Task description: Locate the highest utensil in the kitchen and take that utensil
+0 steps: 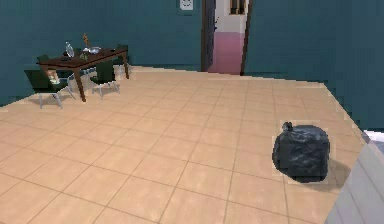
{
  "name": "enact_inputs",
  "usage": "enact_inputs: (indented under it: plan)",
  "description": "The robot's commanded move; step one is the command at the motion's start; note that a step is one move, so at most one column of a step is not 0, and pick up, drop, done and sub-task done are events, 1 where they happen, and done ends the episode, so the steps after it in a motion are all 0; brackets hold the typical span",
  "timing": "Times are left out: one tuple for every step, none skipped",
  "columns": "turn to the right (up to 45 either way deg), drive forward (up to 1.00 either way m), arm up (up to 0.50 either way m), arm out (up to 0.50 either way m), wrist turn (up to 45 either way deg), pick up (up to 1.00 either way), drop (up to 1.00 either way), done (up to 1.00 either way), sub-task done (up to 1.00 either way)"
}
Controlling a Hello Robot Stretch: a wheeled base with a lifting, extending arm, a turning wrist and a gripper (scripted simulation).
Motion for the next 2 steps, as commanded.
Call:
enact_inputs:
  plan:
    - [0.0,0.0,0.5,0.0,0.0,0.0,0.0,0.0,0.0]
    - [0.0,0.0,0.38,0.0,0.0,0.0,0.0,0.0,0.0]
